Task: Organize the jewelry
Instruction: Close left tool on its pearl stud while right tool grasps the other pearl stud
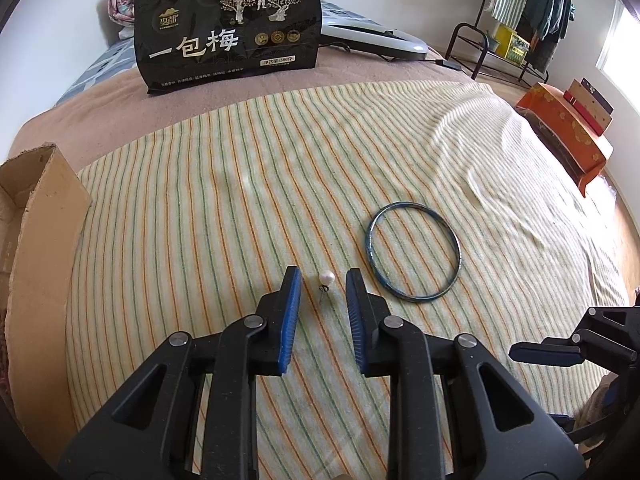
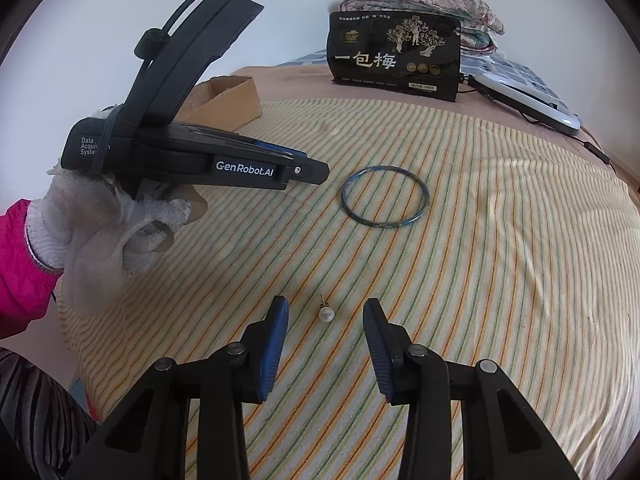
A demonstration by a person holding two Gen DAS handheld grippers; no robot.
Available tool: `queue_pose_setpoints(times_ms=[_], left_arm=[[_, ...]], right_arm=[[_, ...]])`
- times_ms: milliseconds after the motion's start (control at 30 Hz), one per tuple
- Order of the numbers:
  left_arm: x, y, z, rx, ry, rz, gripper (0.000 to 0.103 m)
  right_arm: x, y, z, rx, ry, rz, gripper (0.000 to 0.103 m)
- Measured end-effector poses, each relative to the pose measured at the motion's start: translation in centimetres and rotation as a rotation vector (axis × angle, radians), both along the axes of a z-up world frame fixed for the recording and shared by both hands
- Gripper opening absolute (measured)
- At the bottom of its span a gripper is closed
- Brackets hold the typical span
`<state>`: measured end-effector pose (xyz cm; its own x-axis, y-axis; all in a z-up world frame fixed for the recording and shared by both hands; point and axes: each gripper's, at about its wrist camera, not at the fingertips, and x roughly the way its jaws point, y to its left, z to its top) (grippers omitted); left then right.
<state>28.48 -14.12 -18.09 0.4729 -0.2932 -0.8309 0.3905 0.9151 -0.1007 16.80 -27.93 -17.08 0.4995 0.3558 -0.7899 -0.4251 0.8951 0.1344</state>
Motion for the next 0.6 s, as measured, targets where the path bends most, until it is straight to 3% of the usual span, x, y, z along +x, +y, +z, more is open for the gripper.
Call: queue_pose_setpoints(times_ms=[233, 500, 600], left_arm=[[0.1, -0.1, -0.4, 0.013, -0.007, -0.015, 0.016], [0.4, 0.1, -0.6, 0.011, -0.005, -0.004, 0.007], [0.4, 0.2, -0.5, 0.015, -0.011, 0.006, 0.007]], right_arm=[[0.0, 0.4, -0.4, -0.013, 0.005, 0.016, 0.03], [-0.2, 1.0, -0.8, -0.053, 0.002, 0.036, 0.008], [-0.1, 0.8, -0.7, -0.037, 0.004, 0.026, 0.007]])
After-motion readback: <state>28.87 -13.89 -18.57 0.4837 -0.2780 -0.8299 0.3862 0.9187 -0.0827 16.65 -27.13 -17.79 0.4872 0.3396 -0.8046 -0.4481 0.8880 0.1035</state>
